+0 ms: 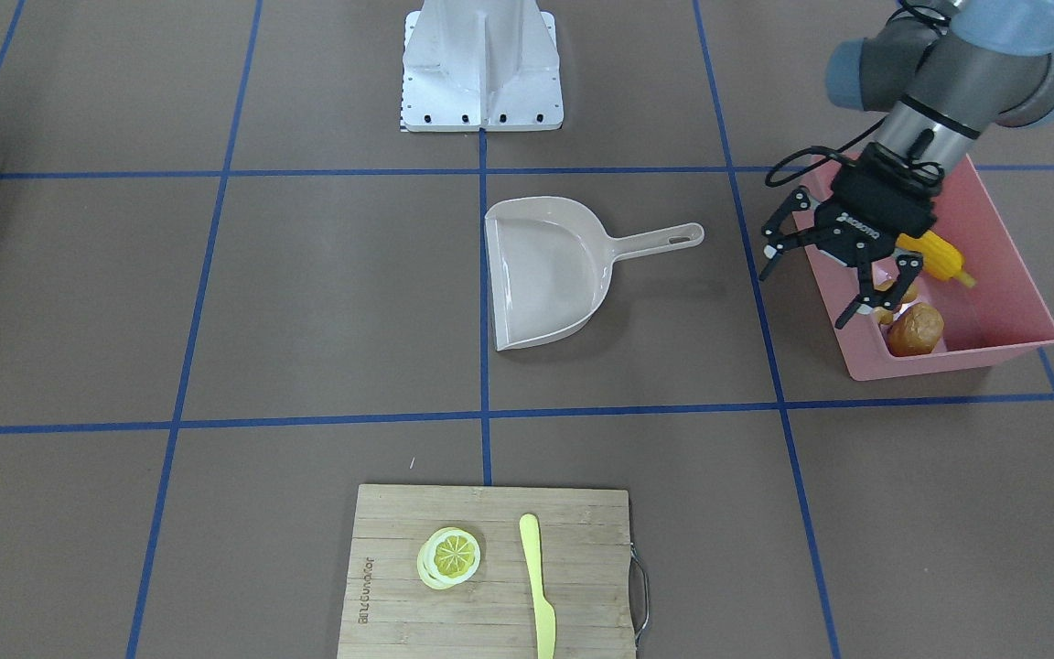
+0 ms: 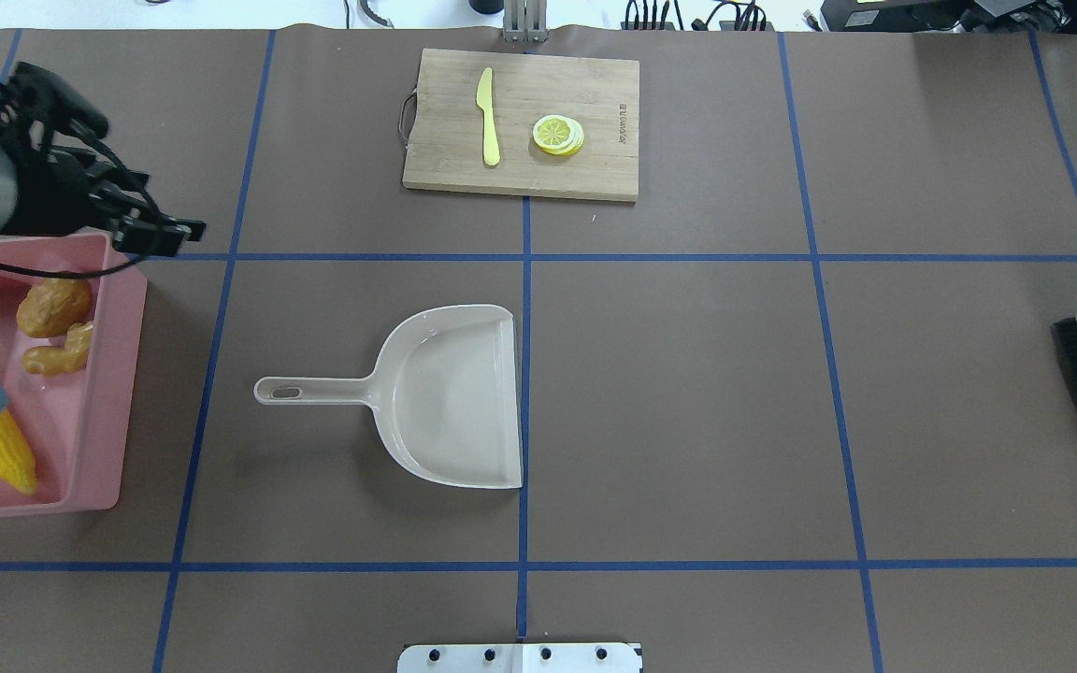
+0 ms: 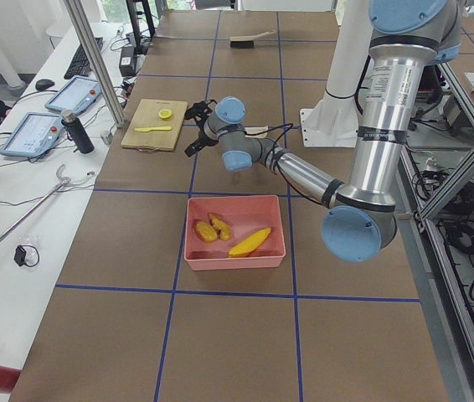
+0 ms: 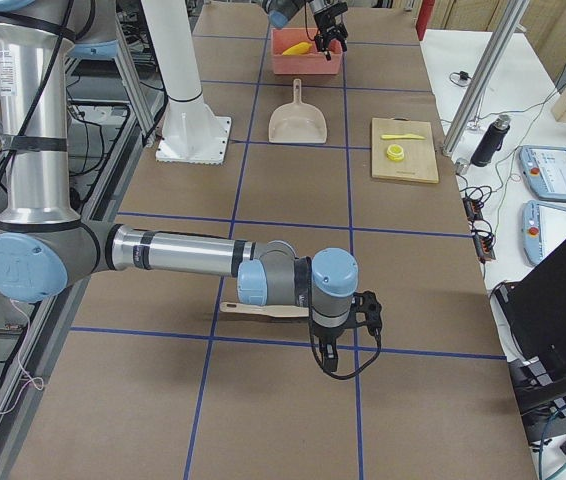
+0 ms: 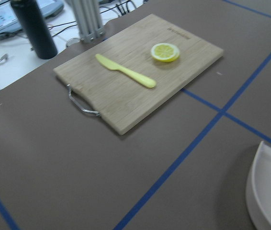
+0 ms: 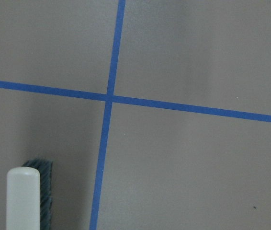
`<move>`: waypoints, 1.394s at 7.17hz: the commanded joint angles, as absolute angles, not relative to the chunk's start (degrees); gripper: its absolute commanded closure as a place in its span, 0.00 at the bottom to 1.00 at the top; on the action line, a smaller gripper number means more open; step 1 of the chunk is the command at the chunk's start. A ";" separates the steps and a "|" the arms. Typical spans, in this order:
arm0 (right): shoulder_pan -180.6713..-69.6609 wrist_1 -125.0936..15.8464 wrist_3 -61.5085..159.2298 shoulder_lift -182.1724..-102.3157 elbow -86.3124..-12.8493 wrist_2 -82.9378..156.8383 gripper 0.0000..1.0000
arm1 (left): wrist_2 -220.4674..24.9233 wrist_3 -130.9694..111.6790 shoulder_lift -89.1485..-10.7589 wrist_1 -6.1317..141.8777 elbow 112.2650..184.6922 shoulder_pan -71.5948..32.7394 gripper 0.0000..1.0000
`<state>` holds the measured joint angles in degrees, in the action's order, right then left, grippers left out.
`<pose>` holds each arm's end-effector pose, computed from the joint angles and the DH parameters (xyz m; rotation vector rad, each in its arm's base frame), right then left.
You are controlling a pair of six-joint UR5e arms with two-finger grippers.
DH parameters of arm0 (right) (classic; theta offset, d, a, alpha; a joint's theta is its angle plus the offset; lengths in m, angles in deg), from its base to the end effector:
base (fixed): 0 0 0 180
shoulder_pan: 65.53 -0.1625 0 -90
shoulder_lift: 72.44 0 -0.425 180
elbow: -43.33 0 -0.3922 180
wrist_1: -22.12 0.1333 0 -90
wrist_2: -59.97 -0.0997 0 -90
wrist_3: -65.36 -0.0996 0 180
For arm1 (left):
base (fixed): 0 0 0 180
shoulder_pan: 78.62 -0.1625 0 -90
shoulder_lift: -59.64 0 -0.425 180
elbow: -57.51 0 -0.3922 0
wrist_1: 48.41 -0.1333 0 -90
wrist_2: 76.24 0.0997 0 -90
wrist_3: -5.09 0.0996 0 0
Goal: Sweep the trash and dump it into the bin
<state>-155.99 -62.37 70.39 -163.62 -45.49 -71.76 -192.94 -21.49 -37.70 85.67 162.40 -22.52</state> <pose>0.0709 -0.4862 0.6723 0.0874 -0.7251 -0.0962 0.2271 -0.4967 0.3801 0.7759 0.9314 0.3812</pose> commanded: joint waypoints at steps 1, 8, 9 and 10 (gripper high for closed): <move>-156.15 -65.31 70.28 -163.40 -46.32 -79.01 0.00 | -206.86 -23.30 -31.80 82.32 159.91 -10.99 0.01; -151.40 -82.82 71.95 -162.70 -57.32 -70.89 0.00 | -208.34 14.26 -17.29 40.55 158.42 14.95 0.01; -151.49 -82.38 71.87 -163.57 -56.87 -71.07 0.00 | -208.77 16.14 -15.44 40.45 158.06 18.11 0.01; -151.49 -82.29 71.95 -163.67 -56.96 -70.72 0.00 | -208.86 16.16 -14.55 40.89 158.75 19.71 0.01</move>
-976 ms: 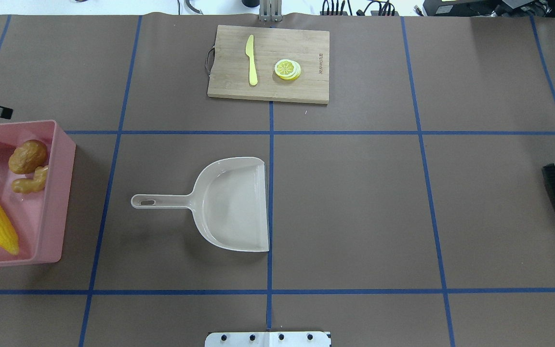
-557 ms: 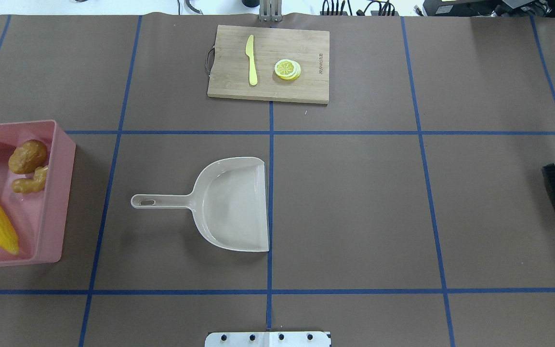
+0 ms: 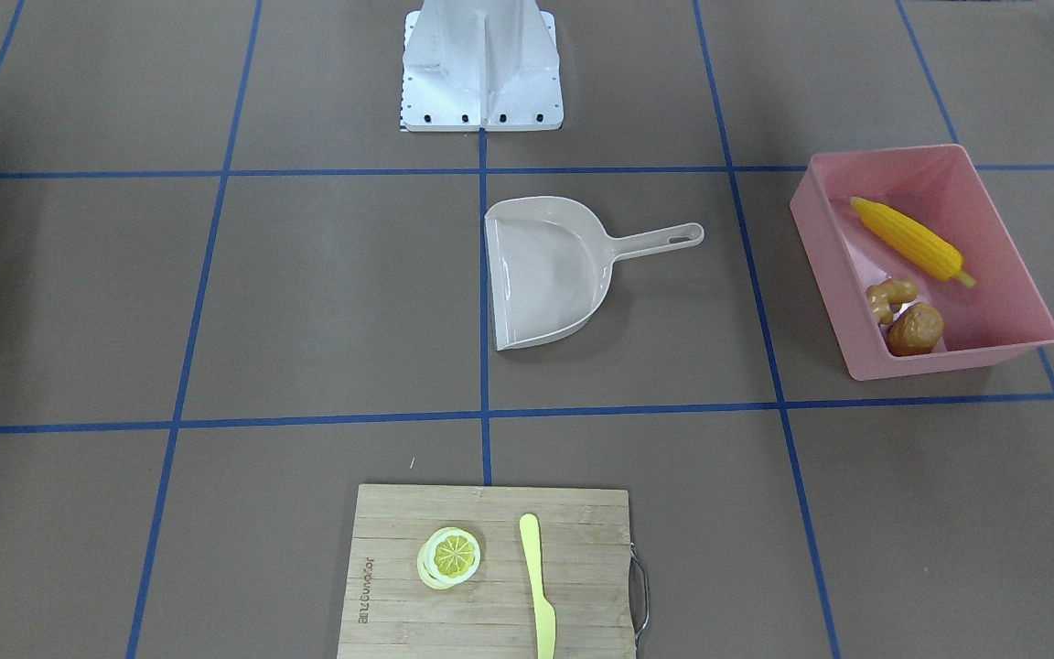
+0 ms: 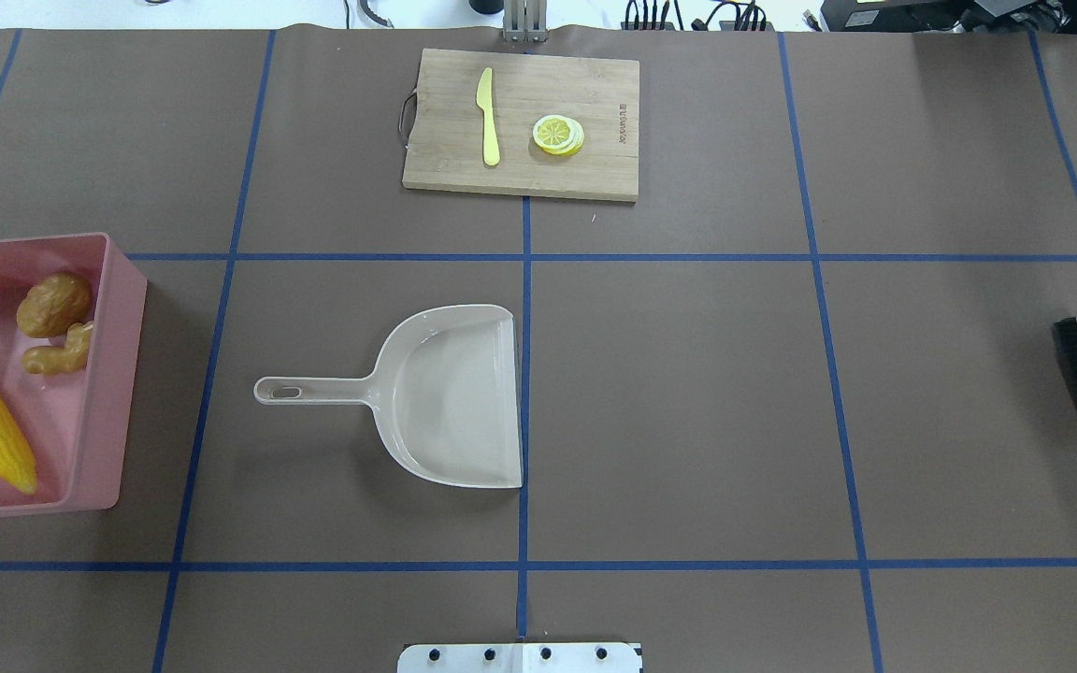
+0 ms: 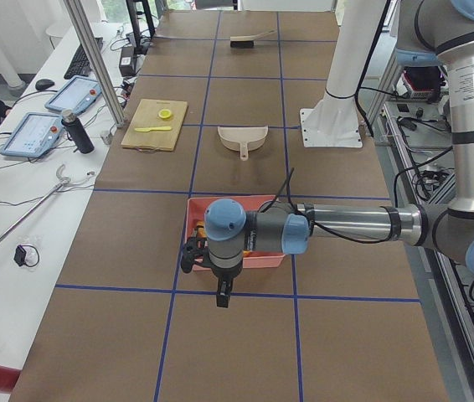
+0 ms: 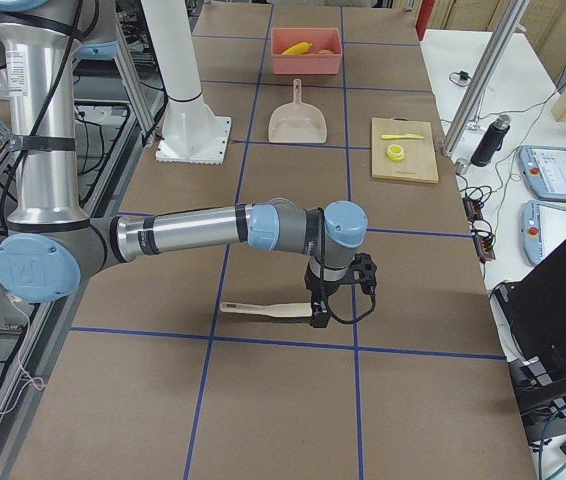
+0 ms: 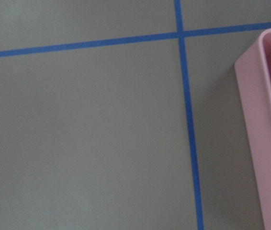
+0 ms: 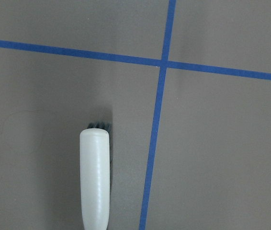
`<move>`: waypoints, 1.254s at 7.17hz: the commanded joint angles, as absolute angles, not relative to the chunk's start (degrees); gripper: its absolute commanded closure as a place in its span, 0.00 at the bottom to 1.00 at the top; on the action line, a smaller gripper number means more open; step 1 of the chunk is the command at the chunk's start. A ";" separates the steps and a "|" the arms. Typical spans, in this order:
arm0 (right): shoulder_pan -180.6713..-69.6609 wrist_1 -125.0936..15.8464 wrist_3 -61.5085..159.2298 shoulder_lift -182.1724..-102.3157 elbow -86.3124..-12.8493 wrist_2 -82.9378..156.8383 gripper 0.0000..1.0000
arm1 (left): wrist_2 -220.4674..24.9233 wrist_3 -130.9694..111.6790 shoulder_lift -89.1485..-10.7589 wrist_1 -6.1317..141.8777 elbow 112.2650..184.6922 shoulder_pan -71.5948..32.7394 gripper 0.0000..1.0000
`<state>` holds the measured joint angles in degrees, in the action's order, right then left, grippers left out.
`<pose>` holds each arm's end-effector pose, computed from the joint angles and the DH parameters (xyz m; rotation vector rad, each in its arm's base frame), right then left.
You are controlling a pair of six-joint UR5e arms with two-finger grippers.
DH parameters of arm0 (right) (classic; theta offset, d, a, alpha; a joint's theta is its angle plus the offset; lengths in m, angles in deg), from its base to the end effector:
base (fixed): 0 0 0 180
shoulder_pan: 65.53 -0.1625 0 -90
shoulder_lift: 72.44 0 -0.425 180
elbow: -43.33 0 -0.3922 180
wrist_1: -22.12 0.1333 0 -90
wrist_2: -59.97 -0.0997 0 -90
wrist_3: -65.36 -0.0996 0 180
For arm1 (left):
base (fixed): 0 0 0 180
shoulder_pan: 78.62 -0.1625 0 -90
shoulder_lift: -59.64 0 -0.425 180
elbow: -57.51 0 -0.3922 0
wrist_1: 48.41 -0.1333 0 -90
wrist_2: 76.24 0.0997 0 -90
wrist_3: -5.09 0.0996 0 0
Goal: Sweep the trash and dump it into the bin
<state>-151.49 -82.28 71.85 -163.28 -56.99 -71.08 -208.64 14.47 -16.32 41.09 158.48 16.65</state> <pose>0.0344 -0.4771 0.6062 -0.0669 -0.7182 -0.1450 -0.1011 -0.3758 0.6754 0.0354 0.7414 0.0454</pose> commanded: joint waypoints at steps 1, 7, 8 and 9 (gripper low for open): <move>-151.40 -82.20 71.78 -163.49 -56.96 -70.90 0.00 | -208.87 16.07 -14.54 40.89 158.76 19.73 0.01; -152.72 -78.95 70.90 -162.18 -52.65 -70.99 0.00 | -208.87 3.94 -18.84 43.42 159.72 12.98 0.01; -152.72 -78.95 70.90 -162.17 -52.65 -70.98 0.00 | -208.87 3.94 -18.76 45.35 159.73 12.09 0.01; -152.72 -78.95 70.81 -162.00 -52.65 -71.07 0.00 | -208.87 4.20 -18.84 45.55 159.90 12.08 0.01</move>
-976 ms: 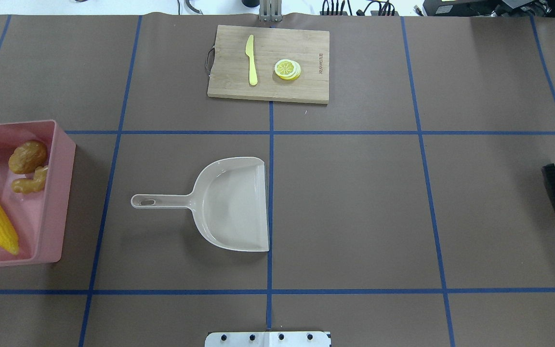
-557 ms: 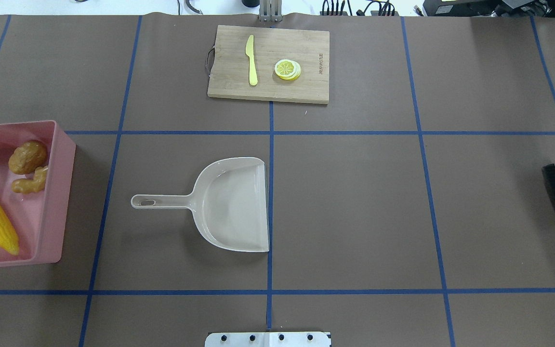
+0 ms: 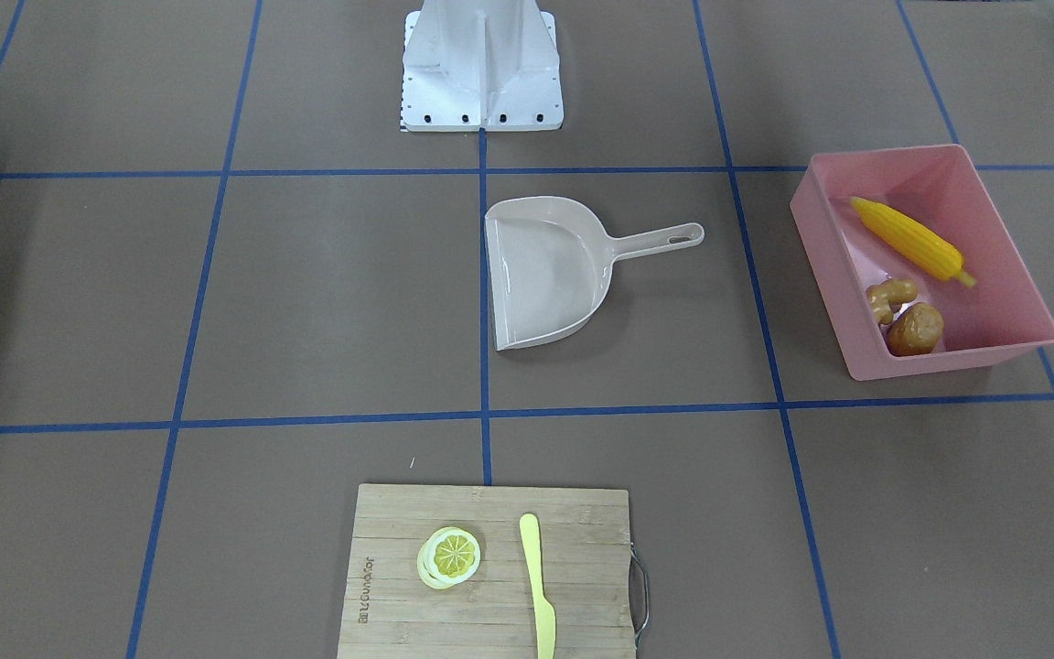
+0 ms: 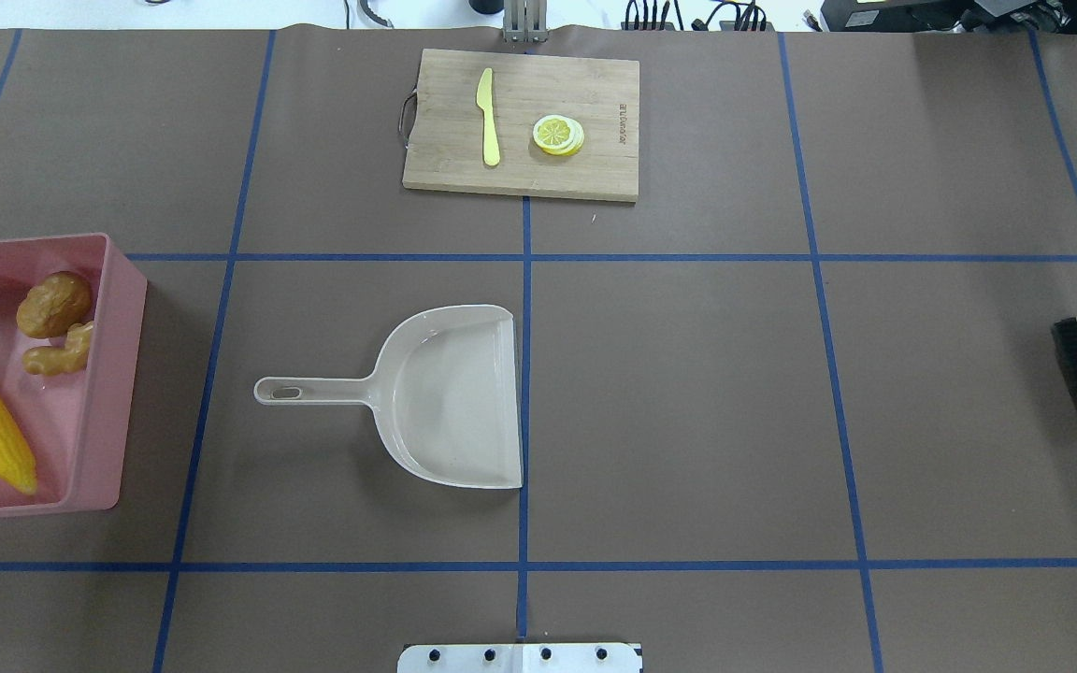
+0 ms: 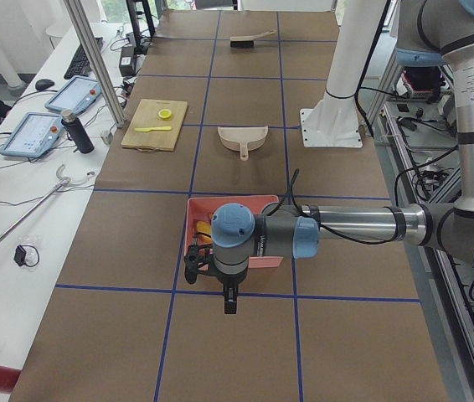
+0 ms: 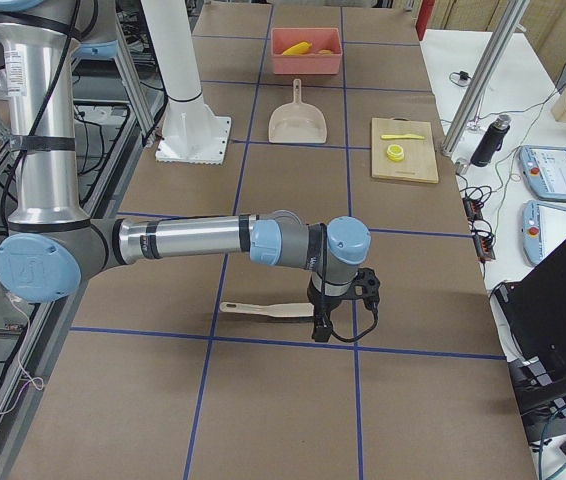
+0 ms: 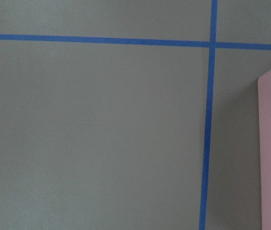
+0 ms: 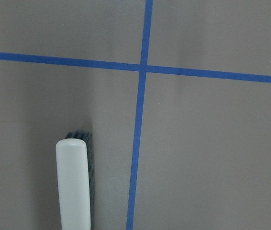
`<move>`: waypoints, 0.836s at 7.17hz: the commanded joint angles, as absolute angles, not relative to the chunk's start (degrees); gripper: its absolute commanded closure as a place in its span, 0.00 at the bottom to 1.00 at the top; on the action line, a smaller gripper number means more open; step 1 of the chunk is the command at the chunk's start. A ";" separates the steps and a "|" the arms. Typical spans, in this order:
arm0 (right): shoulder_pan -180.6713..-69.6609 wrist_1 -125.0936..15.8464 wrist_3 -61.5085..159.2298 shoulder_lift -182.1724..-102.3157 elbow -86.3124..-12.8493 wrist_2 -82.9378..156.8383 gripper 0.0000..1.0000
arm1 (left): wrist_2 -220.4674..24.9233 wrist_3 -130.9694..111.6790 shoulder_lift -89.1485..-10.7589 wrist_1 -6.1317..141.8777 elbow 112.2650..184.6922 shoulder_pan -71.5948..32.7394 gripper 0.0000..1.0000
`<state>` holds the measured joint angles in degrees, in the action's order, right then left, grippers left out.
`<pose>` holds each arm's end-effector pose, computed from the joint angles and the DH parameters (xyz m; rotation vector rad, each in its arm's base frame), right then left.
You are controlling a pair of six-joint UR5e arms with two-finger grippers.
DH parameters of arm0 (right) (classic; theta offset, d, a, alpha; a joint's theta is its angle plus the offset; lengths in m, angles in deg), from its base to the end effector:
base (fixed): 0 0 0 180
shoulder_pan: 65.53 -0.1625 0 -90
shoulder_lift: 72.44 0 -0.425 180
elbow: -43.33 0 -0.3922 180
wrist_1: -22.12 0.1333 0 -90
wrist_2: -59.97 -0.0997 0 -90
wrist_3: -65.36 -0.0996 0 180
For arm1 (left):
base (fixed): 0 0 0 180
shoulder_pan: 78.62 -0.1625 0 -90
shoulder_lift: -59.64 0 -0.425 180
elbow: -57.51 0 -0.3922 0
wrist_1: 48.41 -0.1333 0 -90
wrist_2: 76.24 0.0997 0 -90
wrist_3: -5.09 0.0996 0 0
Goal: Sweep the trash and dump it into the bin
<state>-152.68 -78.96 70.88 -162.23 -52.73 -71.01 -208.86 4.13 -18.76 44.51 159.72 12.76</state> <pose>0.0438 -0.4872 0.6280 -0.0637 -0.7168 -0.1097 -0.0757 -0.4090 0.6417 0.0615 0.7434 -0.0160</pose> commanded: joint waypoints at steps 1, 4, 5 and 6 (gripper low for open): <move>-152.72 -78.95 70.81 -161.56 -52.65 -71.07 0.00 | -208.87 4.82 -18.85 47.11 159.90 11.04 0.01; -152.72 -76.60 70.72 -161.64 -52.39 -70.99 0.00 | -208.95 4.65 -18.49 47.66 159.99 10.32 0.01; -152.72 -75.80 70.72 -162.08 -52.04 -71.07 0.00 | -208.95 4.65 -18.67 47.66 160.25 10.32 0.01; -152.81 -75.79 70.72 -162.08 -52.04 -70.99 0.00 | -209.04 4.65 -18.67 47.66 160.34 10.32 0.01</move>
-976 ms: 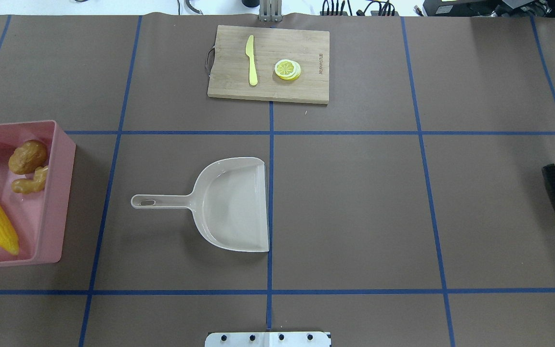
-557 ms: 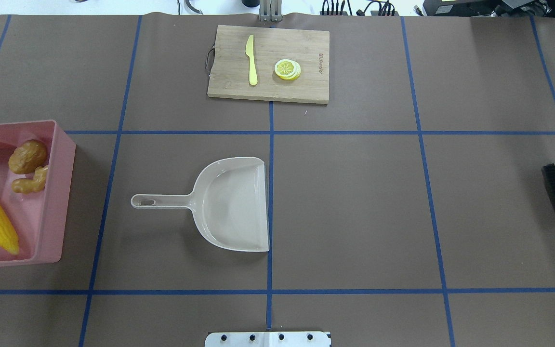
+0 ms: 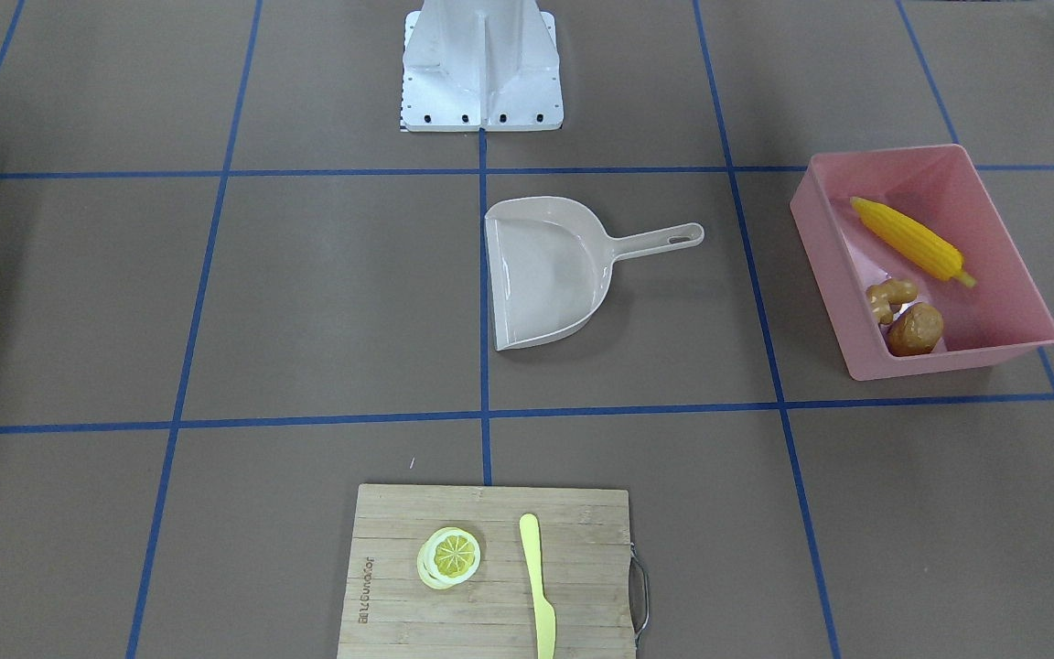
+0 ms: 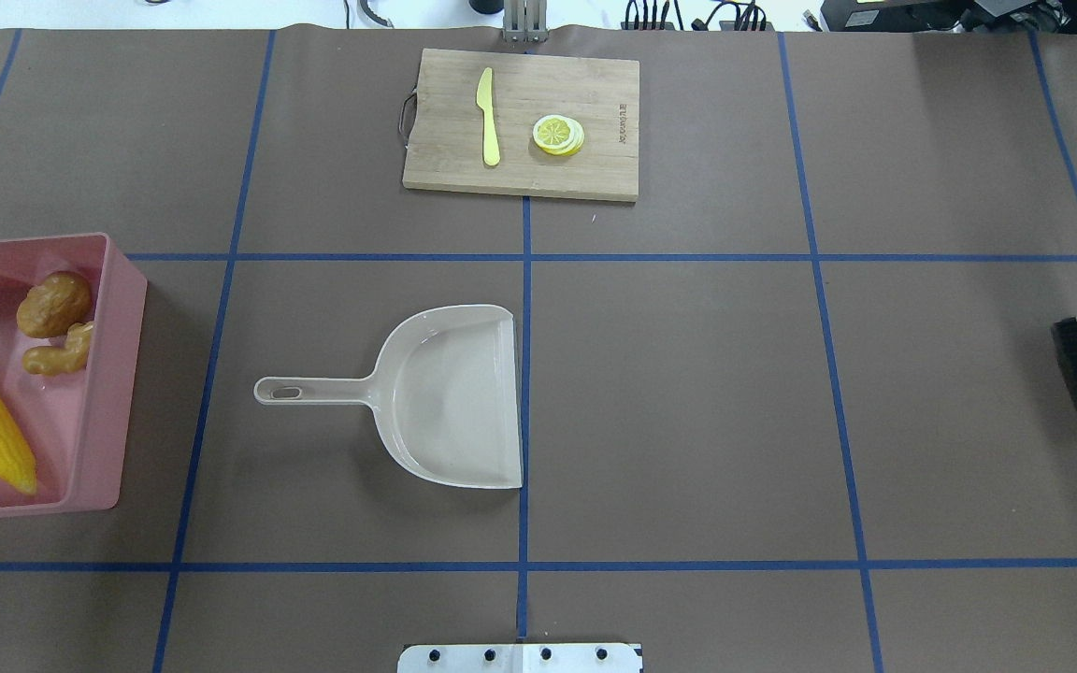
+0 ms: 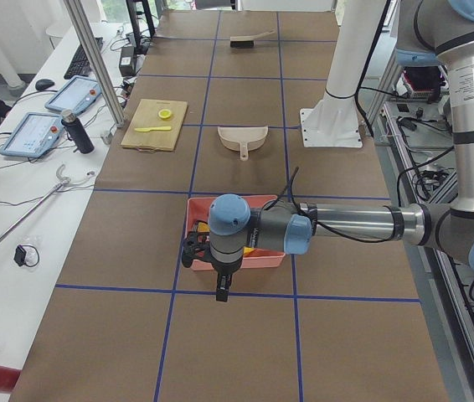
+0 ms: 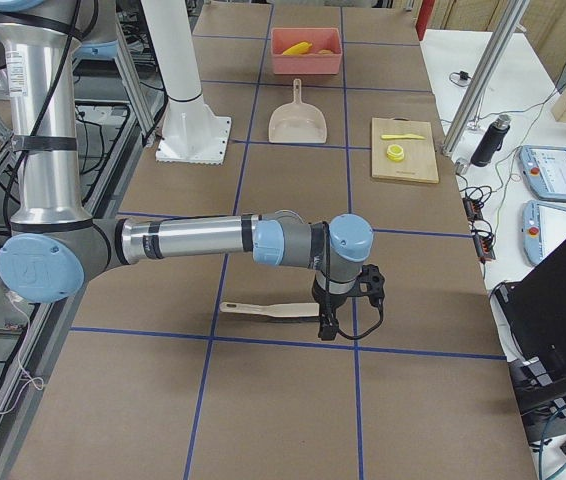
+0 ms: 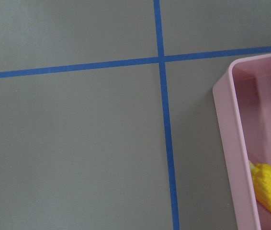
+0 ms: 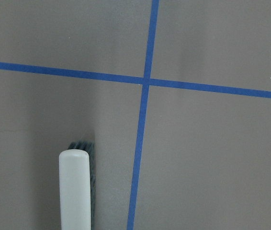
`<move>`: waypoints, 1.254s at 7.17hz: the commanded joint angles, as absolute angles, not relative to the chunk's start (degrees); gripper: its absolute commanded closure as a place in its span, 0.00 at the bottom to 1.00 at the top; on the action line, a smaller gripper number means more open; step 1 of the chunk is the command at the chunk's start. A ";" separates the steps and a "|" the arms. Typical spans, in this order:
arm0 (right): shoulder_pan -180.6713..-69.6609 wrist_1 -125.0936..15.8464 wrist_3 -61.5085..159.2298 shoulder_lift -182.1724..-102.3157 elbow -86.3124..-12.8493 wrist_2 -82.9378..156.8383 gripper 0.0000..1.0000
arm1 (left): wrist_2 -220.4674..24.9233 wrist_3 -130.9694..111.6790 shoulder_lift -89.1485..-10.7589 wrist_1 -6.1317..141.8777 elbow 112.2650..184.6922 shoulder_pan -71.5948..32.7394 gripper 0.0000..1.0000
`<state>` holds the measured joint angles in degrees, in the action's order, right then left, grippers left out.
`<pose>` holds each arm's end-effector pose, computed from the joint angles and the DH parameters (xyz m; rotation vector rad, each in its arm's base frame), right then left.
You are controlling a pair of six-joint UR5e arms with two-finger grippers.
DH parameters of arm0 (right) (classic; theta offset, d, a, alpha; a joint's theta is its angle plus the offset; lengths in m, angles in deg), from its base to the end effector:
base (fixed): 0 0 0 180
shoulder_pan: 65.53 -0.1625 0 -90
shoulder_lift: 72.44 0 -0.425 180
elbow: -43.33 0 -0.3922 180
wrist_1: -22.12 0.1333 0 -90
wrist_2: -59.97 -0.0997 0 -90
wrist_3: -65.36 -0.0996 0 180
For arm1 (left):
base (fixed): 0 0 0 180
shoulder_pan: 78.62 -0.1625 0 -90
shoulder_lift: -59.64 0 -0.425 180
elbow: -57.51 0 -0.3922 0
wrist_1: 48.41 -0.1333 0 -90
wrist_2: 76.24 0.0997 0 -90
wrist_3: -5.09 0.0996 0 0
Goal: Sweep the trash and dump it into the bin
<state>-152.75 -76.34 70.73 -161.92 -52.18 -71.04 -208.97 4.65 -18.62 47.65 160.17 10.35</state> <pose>0.0441 -0.4930 0.6256 -0.0244 -0.7168 -0.1209 -0.0583 -0.4146 0.6328 0.1066 0.7463 0.0552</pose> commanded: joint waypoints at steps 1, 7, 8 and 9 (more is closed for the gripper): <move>-152.72 -75.79 70.72 -161.91 -52.04 -71.07 0.00 | -208.95 4.73 -18.58 47.66 160.43 10.32 0.01; -152.72 -73.24 70.81 -162.26 -51.25 -70.98 0.00 | -212.29 4.47 -18.14 47.40 160.60 10.32 0.01; -152.72 -73.24 70.72 -162.26 -51.24 -70.98 0.00 | -212.29 4.47 -18.14 47.39 160.60 10.32 0.01; -152.72 -73.24 70.72 -162.26 -51.24 -71.07 0.00 | -212.29 4.47 -18.14 47.39 160.60 10.32 0.01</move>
